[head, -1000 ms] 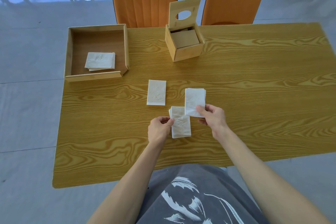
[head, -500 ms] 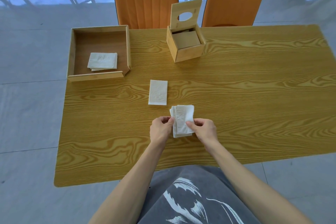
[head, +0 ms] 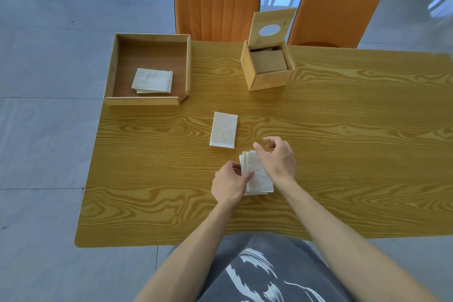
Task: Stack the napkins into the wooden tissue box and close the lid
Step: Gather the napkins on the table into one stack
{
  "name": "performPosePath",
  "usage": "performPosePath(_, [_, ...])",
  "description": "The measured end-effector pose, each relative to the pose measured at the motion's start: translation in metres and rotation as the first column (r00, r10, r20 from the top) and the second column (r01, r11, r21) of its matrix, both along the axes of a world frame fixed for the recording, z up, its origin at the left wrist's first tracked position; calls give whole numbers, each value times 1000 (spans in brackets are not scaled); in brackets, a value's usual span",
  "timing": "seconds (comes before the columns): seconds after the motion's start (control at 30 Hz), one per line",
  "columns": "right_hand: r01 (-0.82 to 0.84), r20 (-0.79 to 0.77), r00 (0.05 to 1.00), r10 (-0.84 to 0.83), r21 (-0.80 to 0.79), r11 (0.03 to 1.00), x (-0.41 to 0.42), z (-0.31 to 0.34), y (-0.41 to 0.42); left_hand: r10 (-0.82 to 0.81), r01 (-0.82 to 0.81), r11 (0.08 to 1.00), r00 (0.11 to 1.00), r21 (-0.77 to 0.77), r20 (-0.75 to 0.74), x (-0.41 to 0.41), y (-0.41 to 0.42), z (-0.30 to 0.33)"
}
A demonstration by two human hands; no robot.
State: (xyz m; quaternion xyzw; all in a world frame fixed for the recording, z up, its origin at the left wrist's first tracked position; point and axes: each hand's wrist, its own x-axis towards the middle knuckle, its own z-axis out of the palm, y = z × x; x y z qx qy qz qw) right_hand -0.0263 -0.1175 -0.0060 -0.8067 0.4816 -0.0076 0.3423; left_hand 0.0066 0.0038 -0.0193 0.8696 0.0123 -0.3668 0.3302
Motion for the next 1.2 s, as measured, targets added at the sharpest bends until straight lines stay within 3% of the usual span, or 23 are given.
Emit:
performPosePath(0.13, [-106, -94, 990, 108, 28, 994, 54, -6, 7, -15, 15, 999, 1000, 30, 1, 2, 0, -2])
performPosePath(0.37, [-47, -219, 975, 44, -6, 999, 91, -15, 20, -6, 6, 999, 1000, 44, -5, 5, 0, -4])
performPosePath(0.53, [-49, -198, 979, 54, 31, 998, 98, -18, 25, 12, -11, 999, 1000, 38, -12, 6, 1, -6])
performPosePath(0.7, [-14, -43, 999, 18, 79, 997, 88, -11, 11, 9, -9, 1000, 1000, 22, -7, 6, 2, -7])
performPosePath(0.87, [99, 124, 983, -134, 259, 961, 54, -2, -21, 3, -3, 1000, 1000, -5, -19, 6, 4, -4])
performPosePath(0.97, [157, 234, 922, -310, 504, 849, 22, 5, -33, 4, -4, 1000, 999, -9, -35, 7, 5, -5])
performPosePath(1.1, [137, 237, 885, -401, 691, 710, -28, 3, -40, -3, 2, 999, 999, -44, -37, 7, 5, -8])
performPosePath(1.2, [102, 200, 915, -350, 724, 682, -57, -3, -34, 5, -7, 998, 999, -56, -32, 7, 6, -7])
